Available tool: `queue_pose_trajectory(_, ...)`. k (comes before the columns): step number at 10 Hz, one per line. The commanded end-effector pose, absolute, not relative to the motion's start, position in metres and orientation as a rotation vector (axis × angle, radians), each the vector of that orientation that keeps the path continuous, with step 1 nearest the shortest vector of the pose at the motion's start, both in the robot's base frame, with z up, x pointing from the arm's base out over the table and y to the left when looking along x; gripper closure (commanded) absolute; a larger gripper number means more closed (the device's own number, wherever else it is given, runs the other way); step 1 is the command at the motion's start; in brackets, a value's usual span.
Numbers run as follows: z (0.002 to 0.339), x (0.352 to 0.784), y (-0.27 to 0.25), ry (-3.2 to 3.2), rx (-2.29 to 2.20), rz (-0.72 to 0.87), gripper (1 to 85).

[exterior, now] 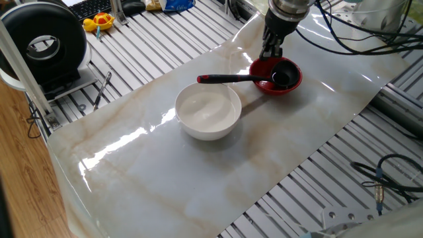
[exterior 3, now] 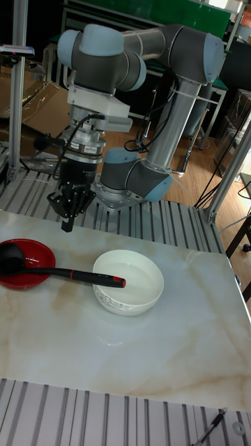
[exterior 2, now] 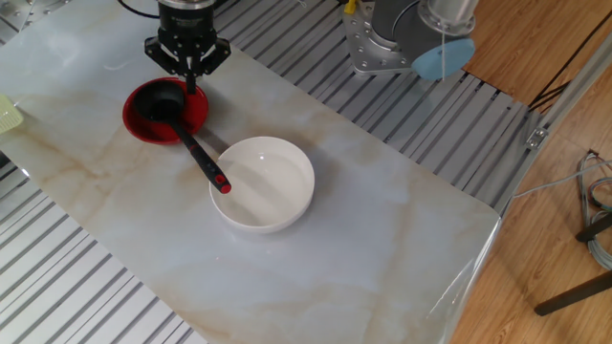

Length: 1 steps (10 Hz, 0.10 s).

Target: Scoop water with a large spoon from one bowl to another

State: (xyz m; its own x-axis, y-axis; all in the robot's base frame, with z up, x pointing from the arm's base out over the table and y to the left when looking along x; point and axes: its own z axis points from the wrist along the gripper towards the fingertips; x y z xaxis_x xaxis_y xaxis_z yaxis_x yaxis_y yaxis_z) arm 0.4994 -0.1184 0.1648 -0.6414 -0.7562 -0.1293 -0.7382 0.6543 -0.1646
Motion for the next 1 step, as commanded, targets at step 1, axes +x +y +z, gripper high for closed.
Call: queue_pose_trajectory(1,0.1655,0.5001,-0.1157,2.676,-1.228,-0.126,84.3)
